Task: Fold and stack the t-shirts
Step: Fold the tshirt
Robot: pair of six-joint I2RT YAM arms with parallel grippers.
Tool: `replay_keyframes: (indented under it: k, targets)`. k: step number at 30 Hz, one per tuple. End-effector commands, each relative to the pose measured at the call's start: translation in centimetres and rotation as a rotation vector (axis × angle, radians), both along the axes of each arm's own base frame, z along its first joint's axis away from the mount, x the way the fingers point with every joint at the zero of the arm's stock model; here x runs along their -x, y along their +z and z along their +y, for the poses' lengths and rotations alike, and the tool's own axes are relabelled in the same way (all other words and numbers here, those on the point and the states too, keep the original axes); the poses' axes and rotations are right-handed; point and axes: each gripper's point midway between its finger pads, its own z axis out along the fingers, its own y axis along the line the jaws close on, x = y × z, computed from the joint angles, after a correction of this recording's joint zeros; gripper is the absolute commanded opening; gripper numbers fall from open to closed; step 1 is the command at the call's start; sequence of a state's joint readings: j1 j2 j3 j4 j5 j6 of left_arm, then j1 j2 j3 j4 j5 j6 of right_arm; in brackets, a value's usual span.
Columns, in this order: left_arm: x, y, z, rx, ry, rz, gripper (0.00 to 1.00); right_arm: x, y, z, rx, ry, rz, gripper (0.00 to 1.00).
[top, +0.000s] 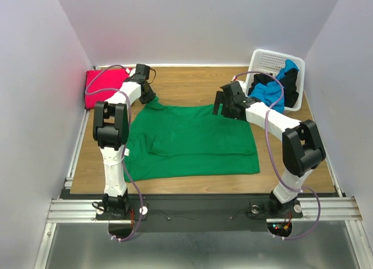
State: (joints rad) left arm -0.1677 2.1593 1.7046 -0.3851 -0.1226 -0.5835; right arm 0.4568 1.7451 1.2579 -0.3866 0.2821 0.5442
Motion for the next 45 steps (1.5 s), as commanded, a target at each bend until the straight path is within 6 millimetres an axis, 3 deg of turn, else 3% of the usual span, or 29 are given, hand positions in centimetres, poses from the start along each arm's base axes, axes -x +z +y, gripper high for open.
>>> replay_keyframes:
  k: [1,2,5,11,25,26,33,36,42,45]
  targets:
    - [-1.3,2.6,-0.1,0.009,-0.020,-0.063,0.33,-2.2,2.1,-0.6,0.016,-0.027,-0.071,1.00]
    - [-1.3,2.8,-0.2,0.013,-0.026,-0.065,0.19,-2.5,2.0,-0.8,0.019,-0.034,-0.072,1.00]
    - [-1.2,3.1,-0.2,0.012,-0.035,-0.068,0.00,-3.2,2.1,-1.0,0.034,-0.040,-0.080,1.00]
    - [-0.7,4.4,0.0,0.003,-0.041,-0.084,0.00,-5.2,3.2,-2.2,0.064,-0.091,-0.120,1.00]
    - [3.2,6.0,-0.6,0.011,-0.093,-0.132,0.00,-10.9,-0.9,-4.6,0.189,-0.256,-0.121,0.98]
    - [3.4,6.3,-0.7,0.012,-0.096,-0.138,0.00,-11.1,-2.0,-4.9,0.219,-0.265,-0.107,0.98]
    - [4.2,6.6,-1.1,0.018,-0.113,-0.147,0.00,-11.9,-4.0,-5.8,0.244,-0.325,-0.096,0.94]
    - [4.5,6.7,-1.2,0.014,-0.114,-0.151,0.00,-11.2,-5.0,-6.0,0.248,-0.327,-0.073,0.91]
    - [4.8,6.6,-1.3,0.020,-0.111,-0.151,0.00,-9.4,-5.7,-6.3,0.226,-0.344,-0.044,0.80]
    - [5.0,6.9,-1.3,0.021,-0.112,-0.154,0.00,-9.3,-5.7,-6.6,0.241,-0.352,-0.047,0.54]
